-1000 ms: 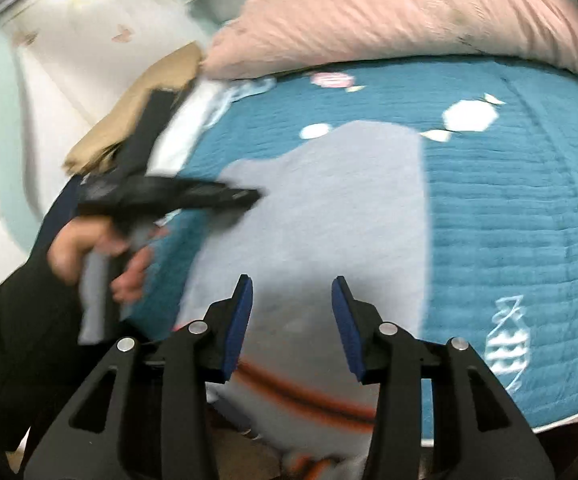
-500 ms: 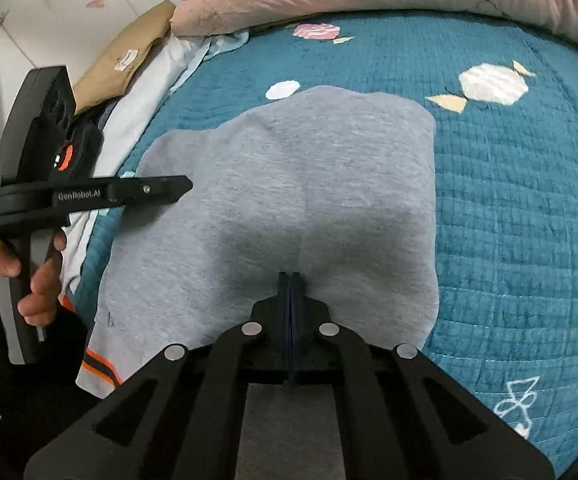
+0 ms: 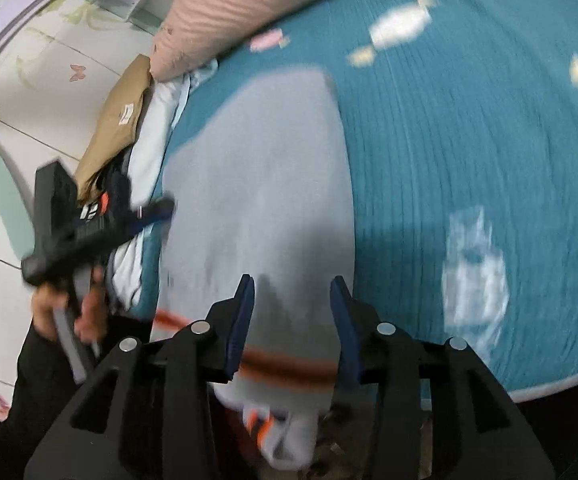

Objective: Fold large clothes
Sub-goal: 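Grasp the orange-striped hem with the right tool while the left tool holds the jacket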

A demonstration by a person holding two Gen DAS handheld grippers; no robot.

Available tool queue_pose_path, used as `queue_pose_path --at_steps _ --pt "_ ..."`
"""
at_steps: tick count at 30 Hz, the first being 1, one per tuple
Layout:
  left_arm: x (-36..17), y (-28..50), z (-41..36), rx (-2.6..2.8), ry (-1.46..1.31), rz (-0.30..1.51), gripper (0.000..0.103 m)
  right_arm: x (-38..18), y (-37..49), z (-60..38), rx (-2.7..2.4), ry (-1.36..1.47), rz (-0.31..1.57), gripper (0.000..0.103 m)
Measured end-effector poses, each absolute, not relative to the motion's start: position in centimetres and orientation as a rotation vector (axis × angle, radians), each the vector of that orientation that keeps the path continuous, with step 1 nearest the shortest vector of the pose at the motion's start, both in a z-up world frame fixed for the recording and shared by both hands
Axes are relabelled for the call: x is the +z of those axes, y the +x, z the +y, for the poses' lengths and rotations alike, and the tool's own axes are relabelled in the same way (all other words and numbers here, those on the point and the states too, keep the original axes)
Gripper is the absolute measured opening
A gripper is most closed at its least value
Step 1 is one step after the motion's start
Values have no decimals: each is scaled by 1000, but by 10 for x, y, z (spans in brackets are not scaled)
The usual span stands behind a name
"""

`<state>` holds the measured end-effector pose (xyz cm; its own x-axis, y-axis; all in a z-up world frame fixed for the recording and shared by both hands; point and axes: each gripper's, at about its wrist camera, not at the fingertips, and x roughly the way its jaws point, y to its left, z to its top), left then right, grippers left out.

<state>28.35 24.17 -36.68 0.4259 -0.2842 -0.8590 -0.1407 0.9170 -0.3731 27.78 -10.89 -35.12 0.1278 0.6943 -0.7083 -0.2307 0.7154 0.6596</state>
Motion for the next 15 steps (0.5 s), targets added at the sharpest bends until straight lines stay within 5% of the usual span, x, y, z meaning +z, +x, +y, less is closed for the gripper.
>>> queue_pose_path --at_steps 15 --pt "-379 286 239 -105 -360 1174 36 -389 260 -115 686 628 1442 58"
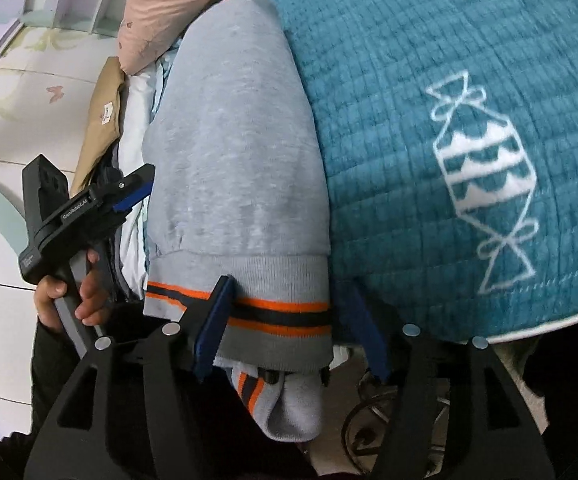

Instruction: Fold large clothes

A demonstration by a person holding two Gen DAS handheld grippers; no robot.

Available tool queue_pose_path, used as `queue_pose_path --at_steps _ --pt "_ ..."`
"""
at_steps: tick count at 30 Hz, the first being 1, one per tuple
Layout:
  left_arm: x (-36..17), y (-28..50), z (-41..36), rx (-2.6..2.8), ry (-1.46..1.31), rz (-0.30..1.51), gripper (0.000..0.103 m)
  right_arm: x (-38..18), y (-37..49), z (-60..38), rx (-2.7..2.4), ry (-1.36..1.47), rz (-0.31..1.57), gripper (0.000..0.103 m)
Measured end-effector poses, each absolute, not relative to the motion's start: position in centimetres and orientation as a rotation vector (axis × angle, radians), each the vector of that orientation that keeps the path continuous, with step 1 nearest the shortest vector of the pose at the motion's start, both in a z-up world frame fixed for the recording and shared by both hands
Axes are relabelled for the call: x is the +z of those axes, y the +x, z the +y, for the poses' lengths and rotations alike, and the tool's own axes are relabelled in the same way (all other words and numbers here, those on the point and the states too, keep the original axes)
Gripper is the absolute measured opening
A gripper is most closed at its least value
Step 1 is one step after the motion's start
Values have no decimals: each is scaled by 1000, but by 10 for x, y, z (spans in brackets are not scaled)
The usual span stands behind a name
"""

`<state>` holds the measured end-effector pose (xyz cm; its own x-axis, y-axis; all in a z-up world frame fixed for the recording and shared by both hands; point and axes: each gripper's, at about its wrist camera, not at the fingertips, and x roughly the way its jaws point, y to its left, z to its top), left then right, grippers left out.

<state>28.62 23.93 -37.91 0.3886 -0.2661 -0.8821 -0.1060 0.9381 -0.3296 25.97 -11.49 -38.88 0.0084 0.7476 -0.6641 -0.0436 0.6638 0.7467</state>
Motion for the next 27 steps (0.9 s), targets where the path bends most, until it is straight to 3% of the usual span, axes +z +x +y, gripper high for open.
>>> queue_pose_path --at_steps 4,7,9,12,14,18,20,23,27 --pt "-382 287 239 -107 -359 1179 36 -399 260 -120 698 710 1473 62" --pt "-383 288 238 -109 -358 1177 36 -407 265 -120 743 784 1482 77" --pt "-384 288 238 -111 -359 1177 36 -406 268 -118 772 830 1493 81" --pt "-384 288 239 -115 -358 1178 36 -393 263 -102 857 768 1492 75" --pt "-385 288 240 -119 -367 1179 36 -392 261 -90 809 641 1483 66" --pt "-385 287 241 -120 -364 1171 36 -395 266 -81 802 629 1481 65" --pt "-386 287 243 -128 -376 1169 36 -387 262 -79 790 578 1447 46" --pt "-384 286 244 -138 -380 1164 36 -367 255 -76 820 467 1364 28" --pt "-380 284 253 -164 -426 1156 37 -347 239 -62 832 257 1251 25"
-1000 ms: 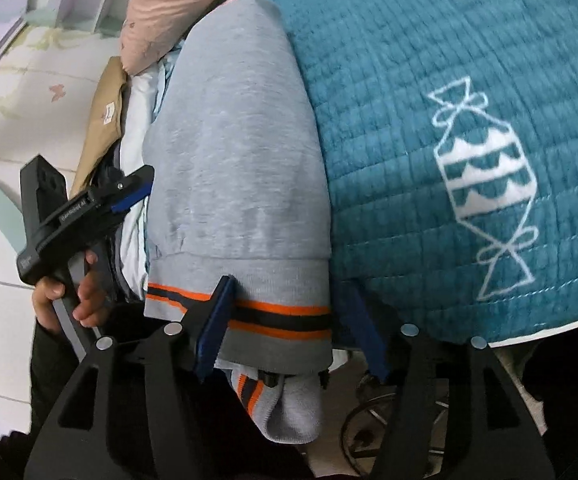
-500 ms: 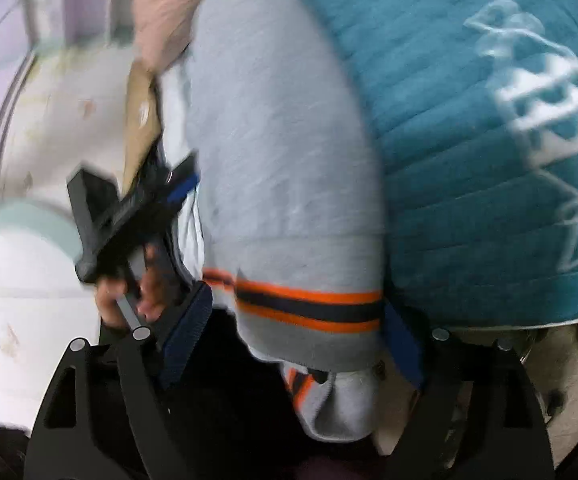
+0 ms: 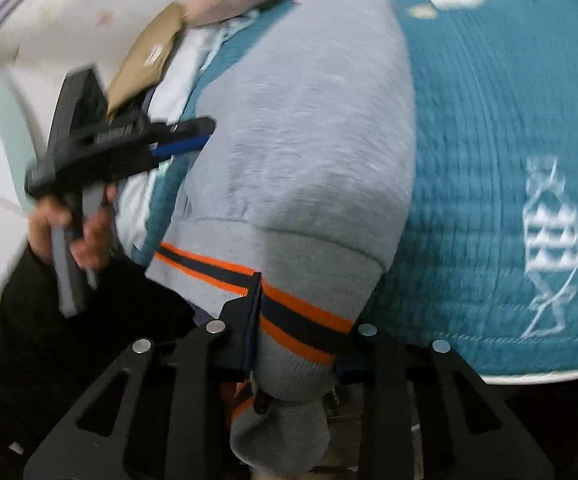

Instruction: Fold large clothes

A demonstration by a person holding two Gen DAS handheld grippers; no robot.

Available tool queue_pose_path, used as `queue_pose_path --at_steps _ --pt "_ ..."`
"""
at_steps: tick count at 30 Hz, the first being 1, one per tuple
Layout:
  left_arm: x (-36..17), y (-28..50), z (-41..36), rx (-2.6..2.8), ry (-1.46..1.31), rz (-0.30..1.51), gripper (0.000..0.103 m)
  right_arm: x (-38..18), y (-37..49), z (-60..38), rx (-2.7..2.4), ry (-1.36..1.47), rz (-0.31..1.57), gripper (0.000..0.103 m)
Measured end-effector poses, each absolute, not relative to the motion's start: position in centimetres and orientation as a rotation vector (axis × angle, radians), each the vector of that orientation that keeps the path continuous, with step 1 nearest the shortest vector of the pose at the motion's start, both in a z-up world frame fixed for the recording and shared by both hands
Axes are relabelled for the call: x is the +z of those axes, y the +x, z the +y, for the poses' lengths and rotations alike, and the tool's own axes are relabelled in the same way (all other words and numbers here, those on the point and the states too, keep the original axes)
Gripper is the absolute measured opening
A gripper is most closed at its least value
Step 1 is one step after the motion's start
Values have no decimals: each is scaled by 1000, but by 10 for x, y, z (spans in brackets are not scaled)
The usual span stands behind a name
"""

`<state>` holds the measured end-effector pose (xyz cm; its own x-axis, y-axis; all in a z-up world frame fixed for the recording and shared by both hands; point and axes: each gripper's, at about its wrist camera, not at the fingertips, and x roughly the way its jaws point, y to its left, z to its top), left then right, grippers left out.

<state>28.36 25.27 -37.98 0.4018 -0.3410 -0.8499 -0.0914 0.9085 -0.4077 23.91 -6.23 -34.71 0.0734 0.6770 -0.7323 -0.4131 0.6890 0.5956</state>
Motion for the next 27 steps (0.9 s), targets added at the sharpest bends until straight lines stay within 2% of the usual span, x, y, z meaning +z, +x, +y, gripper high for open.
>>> queue_pose_path --at_steps 4,5,7,13,16,18,20,27 --pt "-370 283 261 -175 -433 1131 40 -341 222 -51 824 82 1157 24" --pt "-367 283 263 -176 -436 1120 49 -346 219 -52 826 57 1145 24" --pt "-362 286 269 -151 -429 1103 60 -348 215 -49 827 11 1116 24" --pt "-349 313 273 -156 -396 1103 60 -360 215 -49 830 38 1147 24" --pt "-338 337 259 -184 -309 1124 72 -362 225 -54 838 111 1184 24" --pt "-336 354 258 -190 -278 1144 74 -364 226 -56 844 131 1191 24" --pt "-343 364 266 -192 -284 1188 81 -367 227 -57 851 154 1203 24" --pt "-384 365 278 -222 -395 1239 80 -380 235 -70 882 281 1260 25"
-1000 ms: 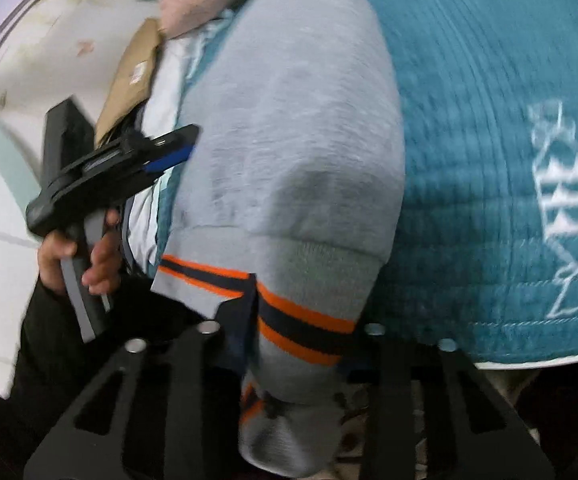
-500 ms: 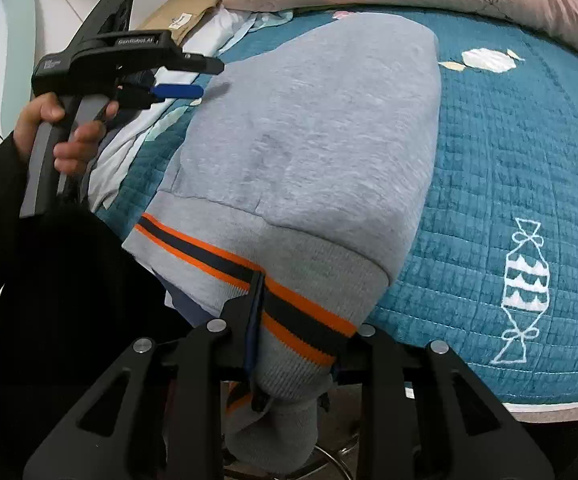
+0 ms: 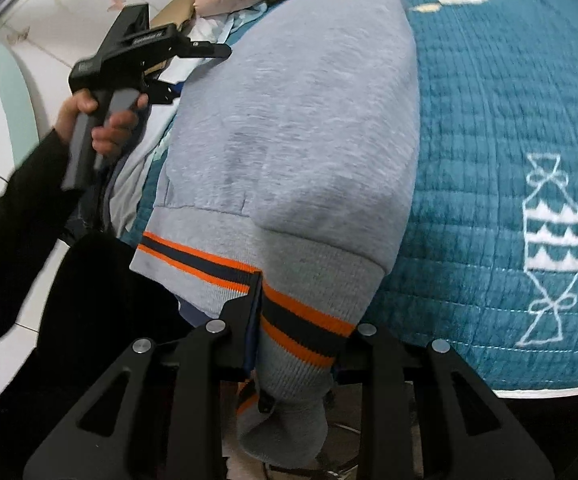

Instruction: Fold large clothes

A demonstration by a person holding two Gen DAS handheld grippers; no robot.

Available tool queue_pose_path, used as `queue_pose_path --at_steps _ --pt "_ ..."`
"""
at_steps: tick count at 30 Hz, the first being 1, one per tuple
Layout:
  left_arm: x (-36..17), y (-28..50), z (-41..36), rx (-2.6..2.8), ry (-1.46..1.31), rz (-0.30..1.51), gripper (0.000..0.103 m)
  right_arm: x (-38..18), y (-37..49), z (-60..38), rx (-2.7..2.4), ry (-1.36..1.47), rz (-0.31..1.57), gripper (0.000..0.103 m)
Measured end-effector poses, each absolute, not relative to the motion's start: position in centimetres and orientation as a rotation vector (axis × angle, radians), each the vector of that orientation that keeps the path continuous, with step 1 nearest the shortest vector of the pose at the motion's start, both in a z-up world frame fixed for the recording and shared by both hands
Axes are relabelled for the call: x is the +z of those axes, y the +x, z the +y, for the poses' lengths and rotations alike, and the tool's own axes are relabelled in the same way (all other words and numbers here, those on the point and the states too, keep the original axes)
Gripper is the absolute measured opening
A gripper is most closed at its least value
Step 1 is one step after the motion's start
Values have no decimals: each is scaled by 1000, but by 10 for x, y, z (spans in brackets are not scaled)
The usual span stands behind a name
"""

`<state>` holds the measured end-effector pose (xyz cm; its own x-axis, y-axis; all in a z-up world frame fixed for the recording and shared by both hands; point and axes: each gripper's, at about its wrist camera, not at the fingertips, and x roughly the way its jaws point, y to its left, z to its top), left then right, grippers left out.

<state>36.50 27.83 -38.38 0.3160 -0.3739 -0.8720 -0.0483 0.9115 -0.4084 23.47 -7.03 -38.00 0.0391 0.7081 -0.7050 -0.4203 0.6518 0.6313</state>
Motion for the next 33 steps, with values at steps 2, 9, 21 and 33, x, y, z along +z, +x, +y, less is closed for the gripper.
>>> queue_pose_path --at_steps 2,9,21,33 --pt "-394 361 269 -243 -382 1234 80 -382 237 -72 890 304 1271 25" --pt "-418 364 271 -286 -462 1219 86 -388 242 -77 909 373 1303 26" --pt "-411 361 272 -363 -495 1175 47 -391 244 -79 908 373 1325 27" --pt "-387 347 267 -282 -551 1105 22 -391 250 -87 877 504 1359 24"
